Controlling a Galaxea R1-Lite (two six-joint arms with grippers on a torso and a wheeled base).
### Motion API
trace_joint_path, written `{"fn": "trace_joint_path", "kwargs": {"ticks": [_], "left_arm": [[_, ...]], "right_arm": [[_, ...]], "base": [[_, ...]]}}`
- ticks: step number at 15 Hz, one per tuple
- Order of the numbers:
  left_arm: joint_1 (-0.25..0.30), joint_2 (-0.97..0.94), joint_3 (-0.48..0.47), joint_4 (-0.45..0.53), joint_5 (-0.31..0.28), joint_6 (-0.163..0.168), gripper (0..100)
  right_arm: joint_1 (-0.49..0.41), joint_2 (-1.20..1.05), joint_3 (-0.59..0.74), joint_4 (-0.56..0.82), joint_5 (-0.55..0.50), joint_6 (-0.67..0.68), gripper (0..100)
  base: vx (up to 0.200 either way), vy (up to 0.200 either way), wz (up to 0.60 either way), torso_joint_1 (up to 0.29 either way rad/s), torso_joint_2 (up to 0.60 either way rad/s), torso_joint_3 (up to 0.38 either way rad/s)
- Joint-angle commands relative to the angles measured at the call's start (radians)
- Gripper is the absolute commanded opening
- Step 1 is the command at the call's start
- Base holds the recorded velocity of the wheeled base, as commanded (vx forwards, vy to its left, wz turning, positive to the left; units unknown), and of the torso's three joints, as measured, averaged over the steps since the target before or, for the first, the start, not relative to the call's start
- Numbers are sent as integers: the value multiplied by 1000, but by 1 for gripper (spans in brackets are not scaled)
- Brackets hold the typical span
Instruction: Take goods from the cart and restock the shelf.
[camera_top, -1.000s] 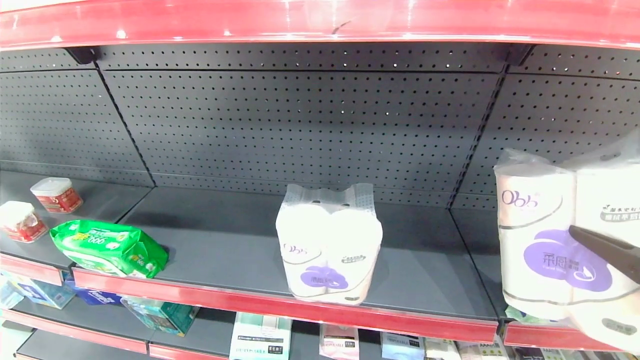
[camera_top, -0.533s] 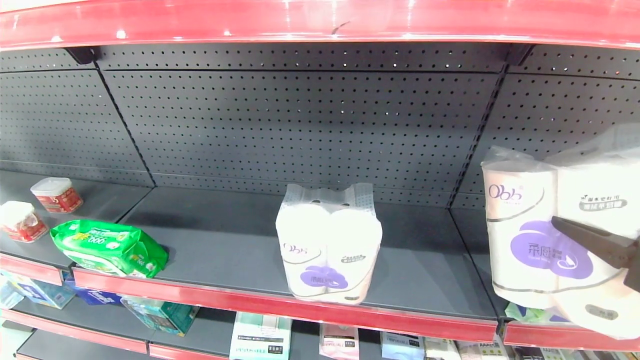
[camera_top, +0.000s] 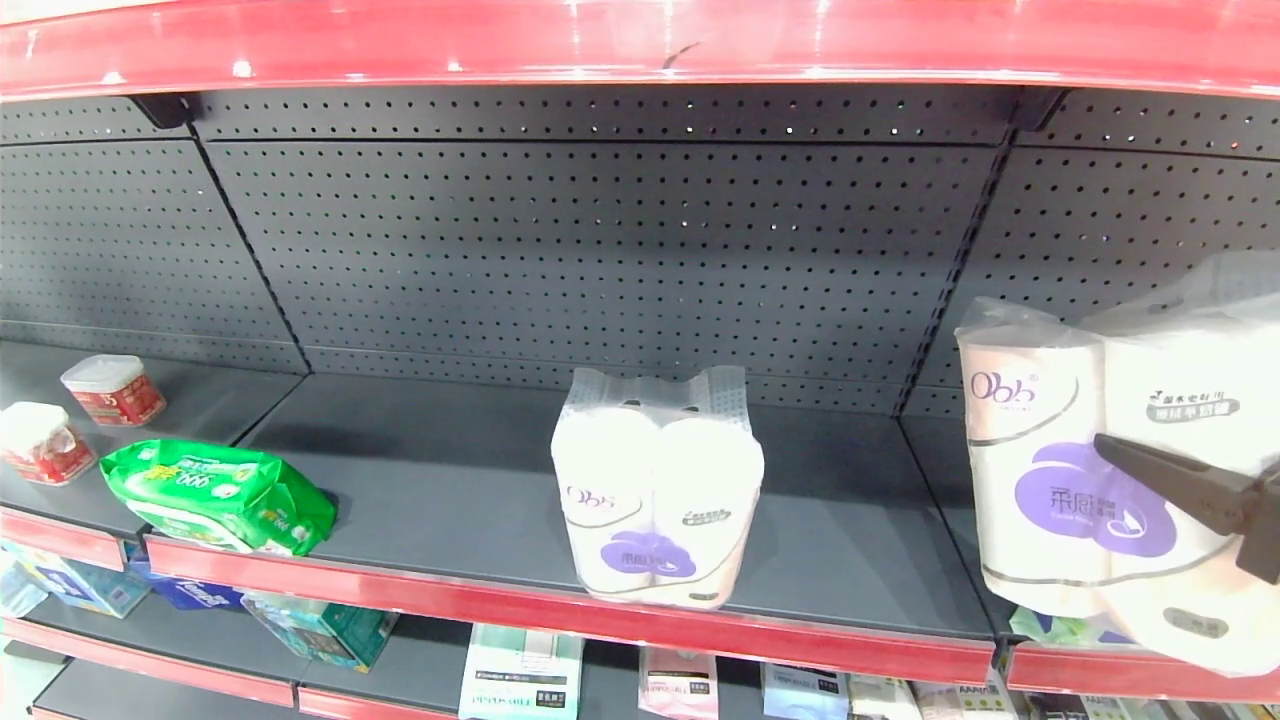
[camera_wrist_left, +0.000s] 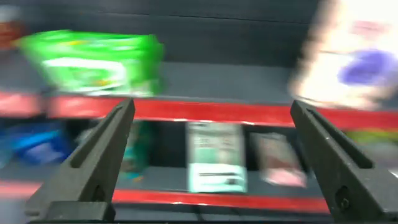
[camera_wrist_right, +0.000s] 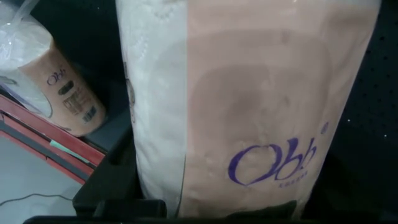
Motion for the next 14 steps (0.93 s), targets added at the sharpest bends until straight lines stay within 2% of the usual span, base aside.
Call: {"fn": "trace_joint_path", "kwargs": {"ticks": [1,2,4,5,7,9,12,14], "left_arm": [[0,3,0,-2,155,-14,100],[0,3,0,-3,198,-46,100],[0,1,0,-2,192,-54,100],[-9,-3,0,0,163,-49,100],[-70,-71,0,9,154,-39,100],[-66,-82,0,15,183,-46,100],[-64,-82,-2,61,175,0,100],[-64,-82,0,55,175,0,100]], "right_arm": [[2,4,0,-1,1,-1,0],[2,5,0,-1,1,-1,0],[2,5,-2,-1,1,0,0],[0,4,-2,-1,-1,0,0],[0,4,-2,-1,1,0,0],[2,5,0,-1,1,0,0],[2,13,-2,-4,1,0,0],[2,13,0,-4,1,0,0]], "base": [[0,0,0,0,0,0],[0,0,0,0,0,0],[0,0,0,0,0,0],[0,0,0,0,0,0],[0,0,0,0,0,0],[0,0,0,0,0,0],[0,0,0,0,0,0],[0,0,0,0,0,0]]}}
